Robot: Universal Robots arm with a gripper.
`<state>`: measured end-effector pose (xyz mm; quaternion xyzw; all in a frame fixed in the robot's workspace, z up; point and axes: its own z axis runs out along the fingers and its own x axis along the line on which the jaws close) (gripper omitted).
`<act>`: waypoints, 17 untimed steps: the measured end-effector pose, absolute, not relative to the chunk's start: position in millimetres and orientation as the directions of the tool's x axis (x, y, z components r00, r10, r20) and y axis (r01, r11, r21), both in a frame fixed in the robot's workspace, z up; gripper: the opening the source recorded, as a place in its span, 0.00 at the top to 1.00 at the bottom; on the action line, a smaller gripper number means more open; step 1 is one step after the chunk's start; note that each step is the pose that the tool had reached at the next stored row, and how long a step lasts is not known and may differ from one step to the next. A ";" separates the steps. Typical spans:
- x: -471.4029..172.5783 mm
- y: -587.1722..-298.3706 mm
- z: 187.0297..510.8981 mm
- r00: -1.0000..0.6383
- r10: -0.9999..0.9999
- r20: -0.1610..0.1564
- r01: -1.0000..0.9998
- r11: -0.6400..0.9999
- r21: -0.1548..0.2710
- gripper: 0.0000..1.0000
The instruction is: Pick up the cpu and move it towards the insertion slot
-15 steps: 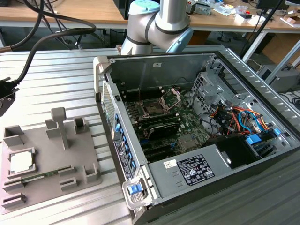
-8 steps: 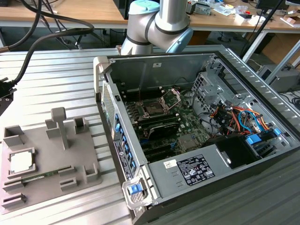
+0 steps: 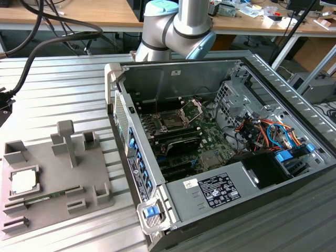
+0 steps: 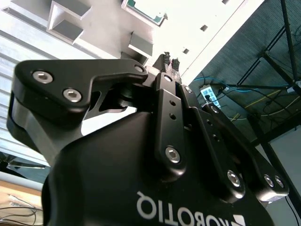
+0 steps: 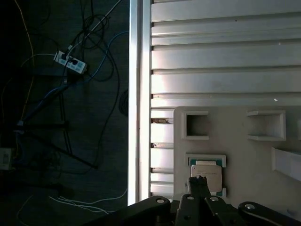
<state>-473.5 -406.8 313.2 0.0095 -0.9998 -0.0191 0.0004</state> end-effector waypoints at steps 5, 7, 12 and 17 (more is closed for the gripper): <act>-475.6 -406.9 313.1 -1.000 -0.019 0.001 -0.019 0.999 0.038 0.89; -476.7 -406.9 312.9 -1.000 -0.019 0.000 -0.019 0.999 0.038 0.89; -479.1 -406.9 312.8 -1.000 -0.019 0.001 -0.019 0.999 0.038 0.89; -481.7 -406.9 312.5 -1.000 -0.019 0.001 -0.019 0.999 0.038 0.89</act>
